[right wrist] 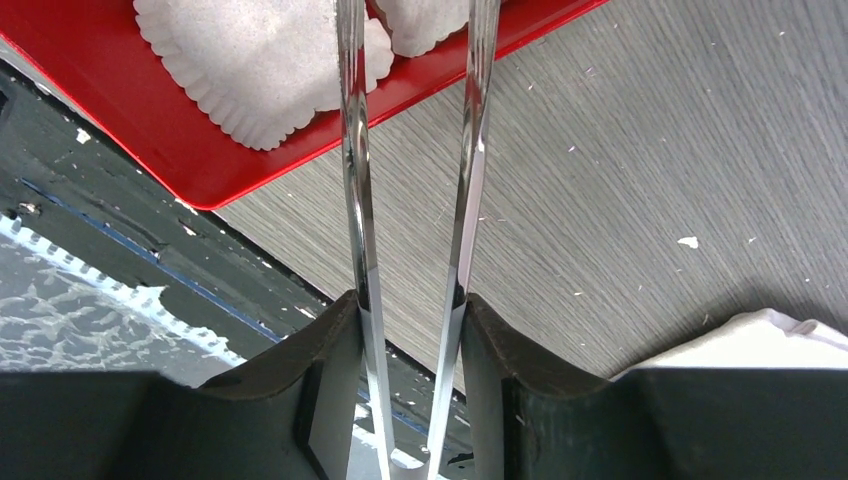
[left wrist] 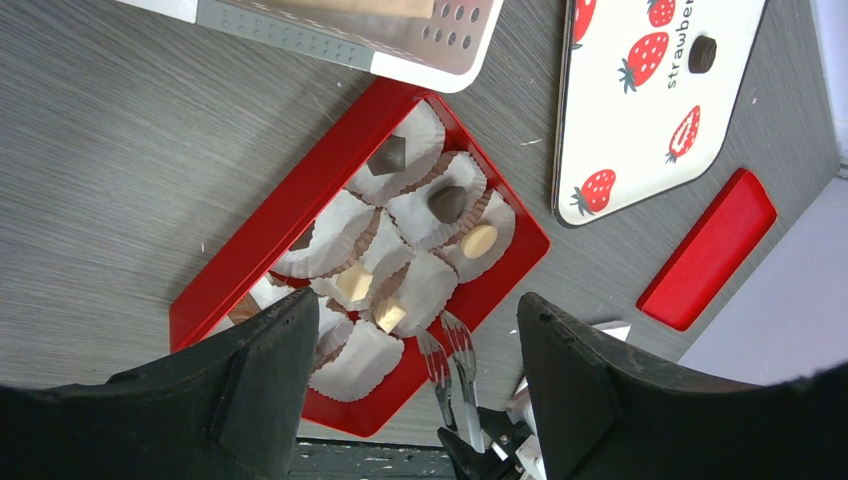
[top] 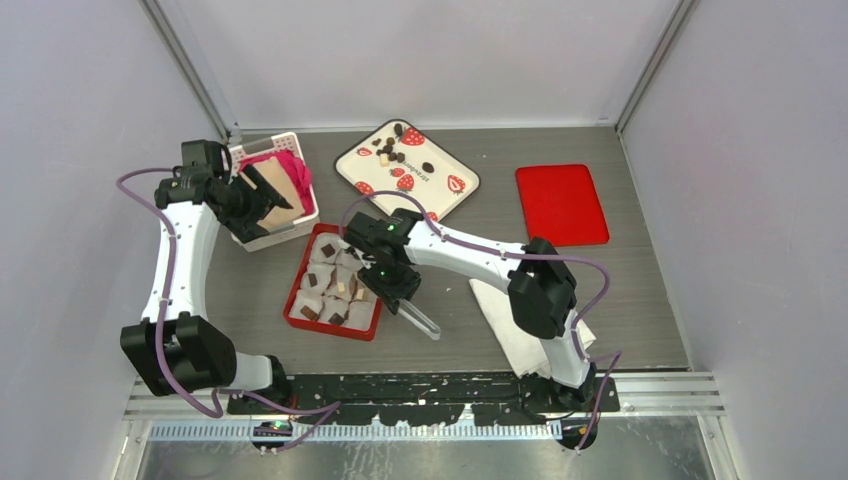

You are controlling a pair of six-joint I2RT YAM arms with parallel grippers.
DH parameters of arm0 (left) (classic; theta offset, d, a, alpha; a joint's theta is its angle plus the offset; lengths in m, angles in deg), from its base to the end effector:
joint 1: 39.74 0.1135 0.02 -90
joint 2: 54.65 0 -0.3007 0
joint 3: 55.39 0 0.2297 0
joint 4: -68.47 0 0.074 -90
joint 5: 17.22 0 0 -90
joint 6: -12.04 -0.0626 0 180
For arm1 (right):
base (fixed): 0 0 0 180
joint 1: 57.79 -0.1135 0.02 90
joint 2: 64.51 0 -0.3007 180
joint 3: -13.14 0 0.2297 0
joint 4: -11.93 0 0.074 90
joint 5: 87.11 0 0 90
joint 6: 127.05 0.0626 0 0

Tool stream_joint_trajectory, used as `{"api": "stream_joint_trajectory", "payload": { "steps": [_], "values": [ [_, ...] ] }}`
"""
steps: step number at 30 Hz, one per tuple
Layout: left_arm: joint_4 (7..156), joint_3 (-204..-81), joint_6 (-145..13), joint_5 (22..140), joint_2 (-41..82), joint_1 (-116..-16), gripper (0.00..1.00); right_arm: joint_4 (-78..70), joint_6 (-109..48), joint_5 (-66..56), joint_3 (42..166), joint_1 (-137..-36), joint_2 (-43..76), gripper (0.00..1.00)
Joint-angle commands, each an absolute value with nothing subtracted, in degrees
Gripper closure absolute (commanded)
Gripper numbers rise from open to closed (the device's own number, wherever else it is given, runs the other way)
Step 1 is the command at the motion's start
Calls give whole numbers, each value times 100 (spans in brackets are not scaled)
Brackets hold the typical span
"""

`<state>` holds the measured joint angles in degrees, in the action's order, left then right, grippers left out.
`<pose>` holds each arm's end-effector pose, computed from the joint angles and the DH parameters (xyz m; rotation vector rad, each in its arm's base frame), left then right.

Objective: Pack the chocolate

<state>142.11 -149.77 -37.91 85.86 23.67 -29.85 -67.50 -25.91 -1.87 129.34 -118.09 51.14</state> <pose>0.2509 0.0294 0.3576 -1.0237 2.4045 -0.4867 0.1967 0.3554 0.2529 -1.2674 2.7415 0.2736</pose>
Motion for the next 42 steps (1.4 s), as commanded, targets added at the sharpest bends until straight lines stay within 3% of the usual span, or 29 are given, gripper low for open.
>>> {"api": "stream_joint_trajectory", "payload": {
  "steps": [1, 9, 17, 36, 42],
  "values": [
    [14028, -14987, -3835, 8622, 2148, -2922, 27, -6723, -2571, -48, 13165, -11833, 4908, 63],
    [14047, -14992, -3838, 8600, 2103, -2924, 27, -6591, -2450, 466, 13614, -11532, 4618, 68],
    [14032, -14928, -3819, 8620, 2062, -2927, 26, -6943, -2302, 511, 14109, -10290, 4799, 70],
    [14040, -14892, -3745, 8556, 1979, -2927, 27, -7861, -1944, 471, 17505, -8682, 7258, 64],
    [14083, -14961, -3771, 8499, 2030, -2922, 27, -7483, -1936, 172, 17957, -8505, 7732, 60]
  ]
}}
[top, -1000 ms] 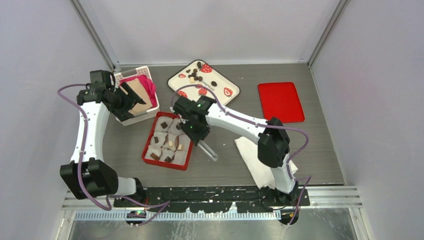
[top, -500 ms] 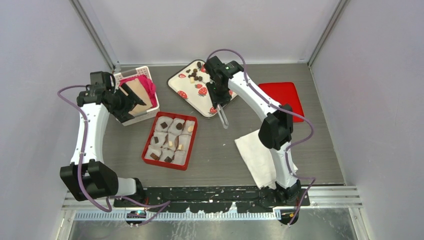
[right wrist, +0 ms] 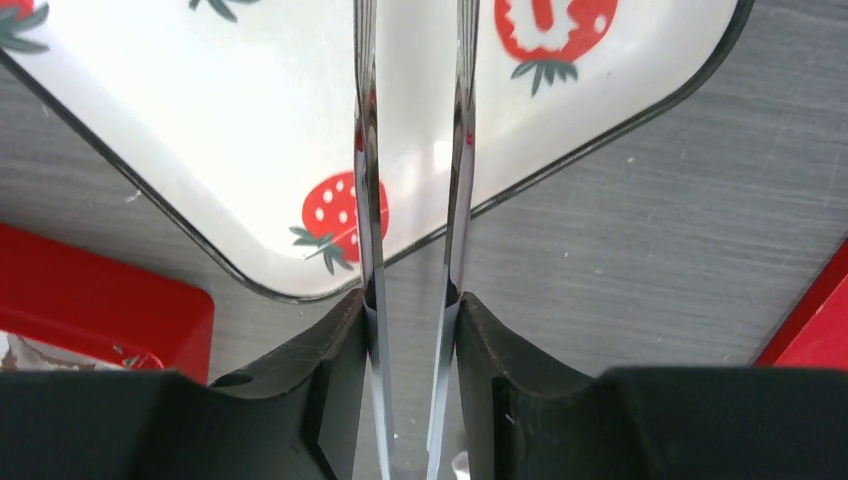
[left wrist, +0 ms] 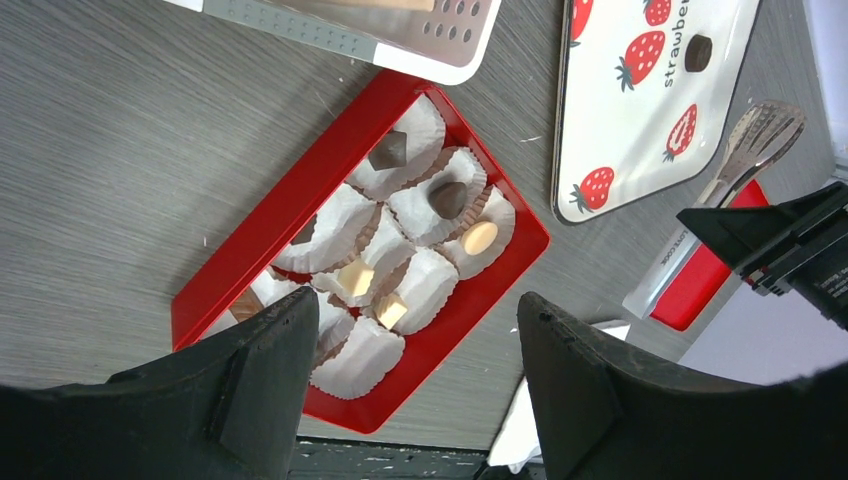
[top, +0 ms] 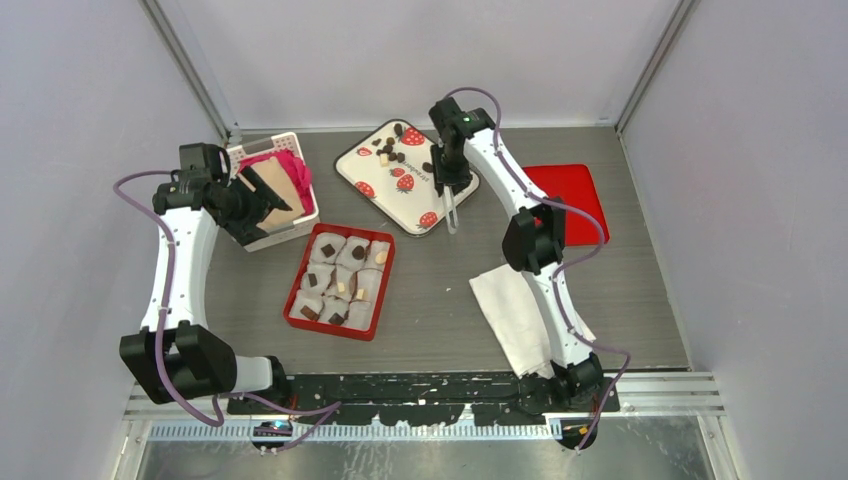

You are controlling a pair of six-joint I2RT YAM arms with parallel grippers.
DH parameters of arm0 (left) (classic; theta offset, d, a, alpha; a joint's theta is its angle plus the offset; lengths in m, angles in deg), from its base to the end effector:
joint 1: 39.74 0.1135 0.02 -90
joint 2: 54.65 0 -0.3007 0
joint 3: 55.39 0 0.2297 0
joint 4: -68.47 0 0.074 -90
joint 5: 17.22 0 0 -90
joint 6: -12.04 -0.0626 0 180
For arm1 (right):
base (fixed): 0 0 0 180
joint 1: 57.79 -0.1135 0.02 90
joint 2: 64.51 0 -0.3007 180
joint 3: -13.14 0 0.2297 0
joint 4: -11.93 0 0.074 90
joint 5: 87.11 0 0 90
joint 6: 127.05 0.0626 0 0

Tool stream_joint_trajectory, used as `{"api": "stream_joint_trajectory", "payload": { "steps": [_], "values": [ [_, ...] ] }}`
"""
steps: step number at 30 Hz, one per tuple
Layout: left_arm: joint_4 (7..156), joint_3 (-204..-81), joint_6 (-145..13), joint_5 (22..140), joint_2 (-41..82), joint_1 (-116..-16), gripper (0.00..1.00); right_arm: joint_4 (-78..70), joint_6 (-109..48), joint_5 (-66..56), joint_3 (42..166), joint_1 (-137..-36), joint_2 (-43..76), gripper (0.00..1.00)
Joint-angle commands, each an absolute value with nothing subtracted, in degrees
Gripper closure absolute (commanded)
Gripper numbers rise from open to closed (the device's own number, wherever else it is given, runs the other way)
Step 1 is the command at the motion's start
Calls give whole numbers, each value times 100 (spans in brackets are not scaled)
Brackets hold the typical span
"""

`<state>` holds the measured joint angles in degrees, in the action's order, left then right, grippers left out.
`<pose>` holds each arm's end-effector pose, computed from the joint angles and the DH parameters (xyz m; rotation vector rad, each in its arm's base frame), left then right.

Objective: Pack the chocolate

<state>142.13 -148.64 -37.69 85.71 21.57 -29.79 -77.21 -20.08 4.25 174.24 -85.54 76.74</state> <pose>0.2410 0.0281 0.3601 -1.0215 2.3874 -0.4873 0.4599 0.2403 0.2520 -0.2564 2.7820 0.1635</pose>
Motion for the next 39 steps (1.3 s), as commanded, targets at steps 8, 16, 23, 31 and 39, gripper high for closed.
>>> {"api": "stream_joint_trajectory", "payload": {
  "steps": [8, 16, 23, 31, 39],
  "values": [
    [14124, -14986, -3780, 8409, 2101, -2921, 27, -7076, -2211, 104, 18348, -8490, 8185, 54],
    [14148, -15002, -3753, 8354, 2128, -2921, 27, -6646, -2148, 62, 18572, -8509, 8565, 53],
    [14214, -14981, -3763, 8235, 2077, -2912, 27, -6710, -2339, 581, 18425, -8564, 8656, 52],
    [14235, -15027, -3745, 8236, 2068, -2912, 27, -6768, -2496, 932, 18302, -8621, 8689, 52],
    [14271, -15038, -3769, 8257, 2051, -2918, 27, -6799, -2573, 943, 18209, -8697, 8702, 50]
  ]
}}
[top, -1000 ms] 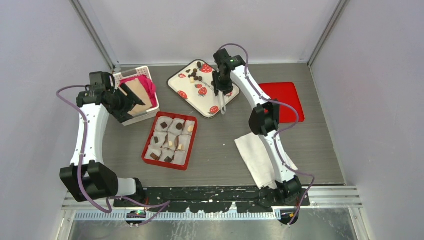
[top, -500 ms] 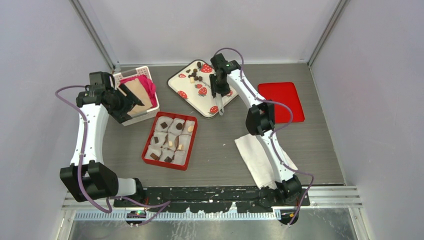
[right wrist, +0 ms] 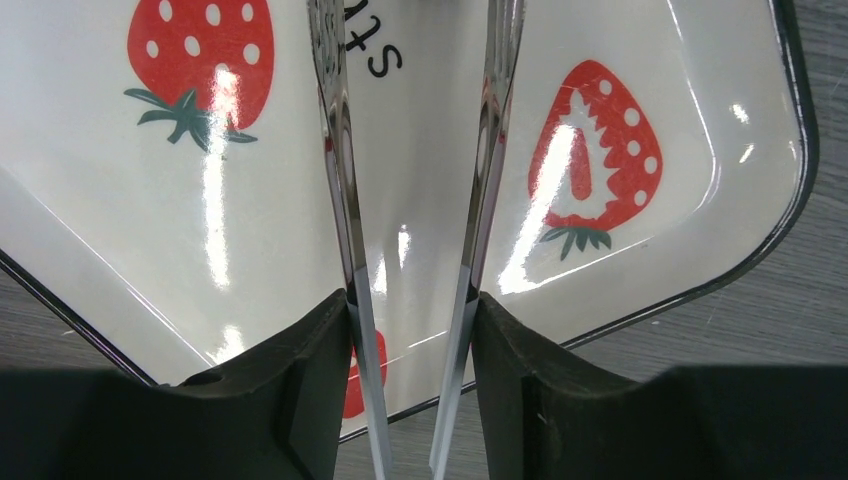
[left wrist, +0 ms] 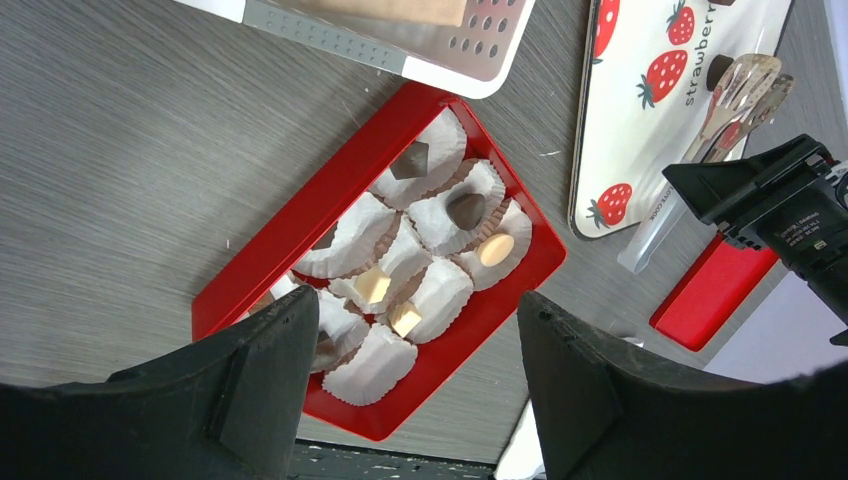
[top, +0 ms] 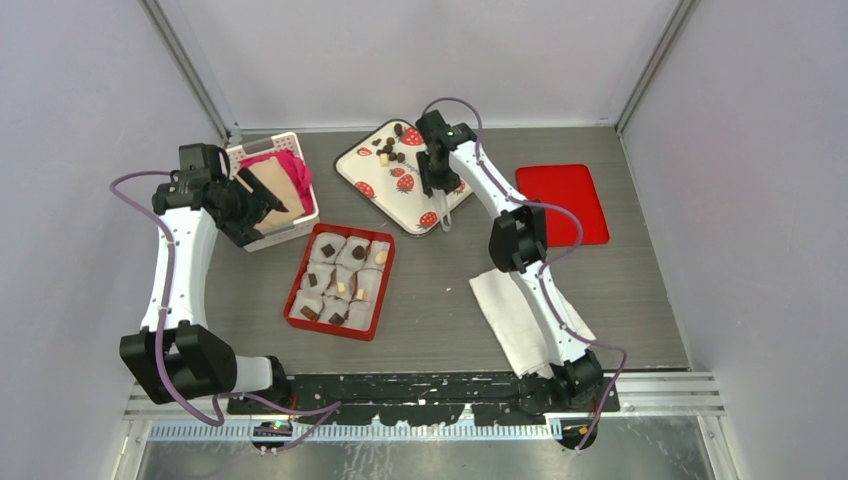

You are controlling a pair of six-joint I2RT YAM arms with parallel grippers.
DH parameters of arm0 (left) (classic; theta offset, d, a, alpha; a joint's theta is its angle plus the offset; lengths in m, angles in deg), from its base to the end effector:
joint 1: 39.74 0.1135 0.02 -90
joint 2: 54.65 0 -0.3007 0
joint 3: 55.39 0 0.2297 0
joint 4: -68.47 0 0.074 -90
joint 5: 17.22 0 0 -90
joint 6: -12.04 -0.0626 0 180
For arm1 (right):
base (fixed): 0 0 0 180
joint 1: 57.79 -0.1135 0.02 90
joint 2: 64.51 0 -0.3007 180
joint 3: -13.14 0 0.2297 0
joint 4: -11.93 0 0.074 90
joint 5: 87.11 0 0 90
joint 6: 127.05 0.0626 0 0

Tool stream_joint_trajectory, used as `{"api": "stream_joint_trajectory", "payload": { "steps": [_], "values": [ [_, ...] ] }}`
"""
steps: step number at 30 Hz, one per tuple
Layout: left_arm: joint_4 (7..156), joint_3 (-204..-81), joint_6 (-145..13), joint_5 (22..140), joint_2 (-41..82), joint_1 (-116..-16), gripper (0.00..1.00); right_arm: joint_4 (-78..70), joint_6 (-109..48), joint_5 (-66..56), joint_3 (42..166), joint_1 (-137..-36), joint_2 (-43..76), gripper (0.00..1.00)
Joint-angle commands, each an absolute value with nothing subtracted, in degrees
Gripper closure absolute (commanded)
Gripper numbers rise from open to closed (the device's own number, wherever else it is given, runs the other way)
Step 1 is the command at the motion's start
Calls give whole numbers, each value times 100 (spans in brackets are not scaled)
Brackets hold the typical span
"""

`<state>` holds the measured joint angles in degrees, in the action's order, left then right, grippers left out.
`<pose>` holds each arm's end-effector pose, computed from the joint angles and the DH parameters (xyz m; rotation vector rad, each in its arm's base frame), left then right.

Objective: Pack the chocolate

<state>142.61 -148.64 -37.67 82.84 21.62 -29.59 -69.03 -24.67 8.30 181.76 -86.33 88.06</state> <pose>0.2400 0.0319 0.3587 -1.0475 2.3823 -0.4204 0.4996 0.2650 0.1921 -0.3511 2.6748 0.0904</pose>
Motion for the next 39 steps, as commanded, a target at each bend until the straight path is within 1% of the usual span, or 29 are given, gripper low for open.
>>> {"api": "stream_joint_trajectory", "payload": {
  "steps": [1, 13, 19, 22, 25, 33, 39],
  "values": [
    [14275, -15042, -3777, 8254, 2046, -2912, 27, -6803, -2571, 935, 18210, -8698, 8704, 49],
    [14342, -15040, -3840, 8262, 1996, -2911, 26, -6843, -2567, 1000, 18189, -8708, 8799, 48],
    [14338, -15060, -3833, 8280, 2038, -2918, 27, -6873, -2571, 1052, 18101, -8712, 8817, 50],
    [14321, -15072, -3828, 8288, 2062, -2919, 27, -6867, -2573, 1070, 18091, -8715, 8816, 54],
    [14311, -15084, -3821, 8286, 2083, -2913, 27, -6858, -2568, 1126, 18091, -8715, 8795, 61],
    [14285, -15107, -3831, 8288, 2139, -2917, 27, -6862, -2567, 1169, 18040, -8694, 8589, 68],
    [14237, -15090, -3833, 8318, 2172, -2915, 27, -6995, -2482, 1159, 17628, -8723, 8115, 74]
  ]
}}
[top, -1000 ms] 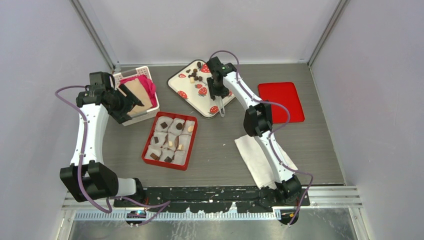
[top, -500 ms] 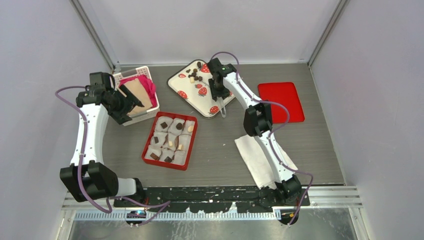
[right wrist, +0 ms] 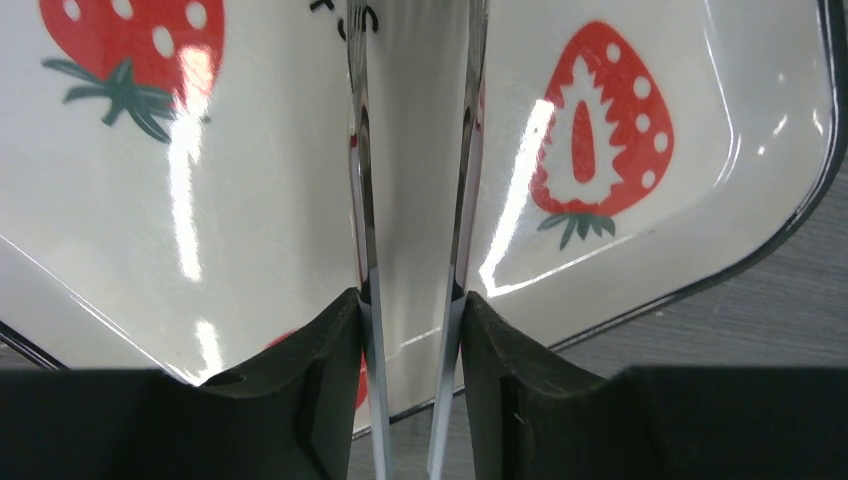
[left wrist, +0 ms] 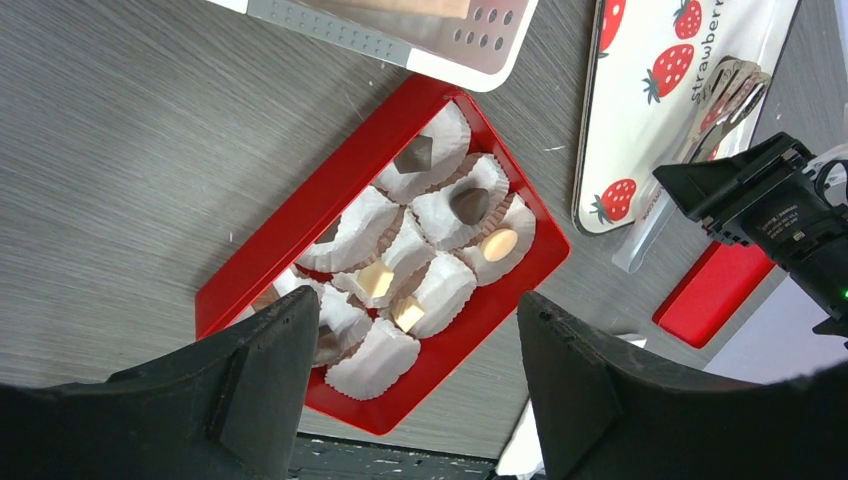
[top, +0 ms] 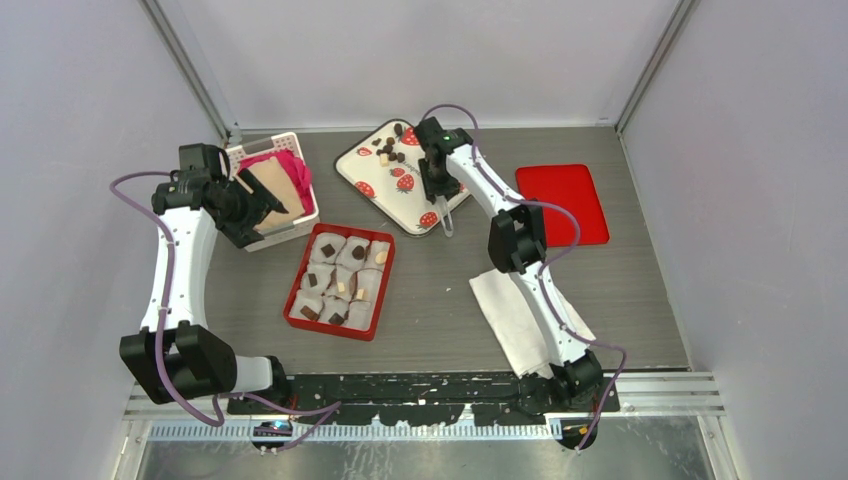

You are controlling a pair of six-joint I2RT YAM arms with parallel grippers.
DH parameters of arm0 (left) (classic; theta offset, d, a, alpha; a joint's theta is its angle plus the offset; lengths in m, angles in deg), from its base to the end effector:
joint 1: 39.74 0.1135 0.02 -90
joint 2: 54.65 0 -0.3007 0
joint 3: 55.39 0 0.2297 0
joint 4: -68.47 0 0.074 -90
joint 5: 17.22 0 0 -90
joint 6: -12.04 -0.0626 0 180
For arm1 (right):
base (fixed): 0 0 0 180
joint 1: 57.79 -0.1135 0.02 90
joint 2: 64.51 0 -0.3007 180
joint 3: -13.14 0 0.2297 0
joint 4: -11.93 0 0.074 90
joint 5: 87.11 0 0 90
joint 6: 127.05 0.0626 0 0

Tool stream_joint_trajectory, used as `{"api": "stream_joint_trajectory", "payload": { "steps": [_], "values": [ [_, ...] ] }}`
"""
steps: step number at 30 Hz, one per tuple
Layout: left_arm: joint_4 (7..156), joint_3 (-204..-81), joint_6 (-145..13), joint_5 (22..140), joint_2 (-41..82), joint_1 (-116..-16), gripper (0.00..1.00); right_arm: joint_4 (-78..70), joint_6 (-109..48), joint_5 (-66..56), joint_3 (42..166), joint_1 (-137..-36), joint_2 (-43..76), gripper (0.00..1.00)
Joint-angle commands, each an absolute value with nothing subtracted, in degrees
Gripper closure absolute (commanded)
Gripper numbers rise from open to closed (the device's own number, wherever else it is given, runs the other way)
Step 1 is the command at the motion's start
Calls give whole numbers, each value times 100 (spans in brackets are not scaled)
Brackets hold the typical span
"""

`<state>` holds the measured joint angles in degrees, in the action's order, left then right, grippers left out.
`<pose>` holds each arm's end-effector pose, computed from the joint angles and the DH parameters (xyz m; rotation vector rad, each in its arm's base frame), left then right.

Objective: Pack the chocolate

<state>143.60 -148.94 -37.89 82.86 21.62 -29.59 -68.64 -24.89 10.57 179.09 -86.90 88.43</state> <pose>0.2383 0.0315 0.3590 -1.0488 2.3945 -0.4171 0.4964 0.2668 0.1763 -0.3662 2.7042 0.0194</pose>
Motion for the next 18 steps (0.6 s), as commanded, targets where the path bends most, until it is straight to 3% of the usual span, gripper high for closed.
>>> {"api": "stream_joint_trajectory", "payload": {
  "steps": [1, 18],
  "values": [
    [14222, -15088, -3830, 8329, 2172, -2911, 27, -6991, -2481, 1159, 17507, -8732, 8013, 75],
    [13995, -14993, -3840, 8531, 2282, -2851, 26, -7085, -2494, 435, 15623, -8959, 6238, 82]
  ]
}}
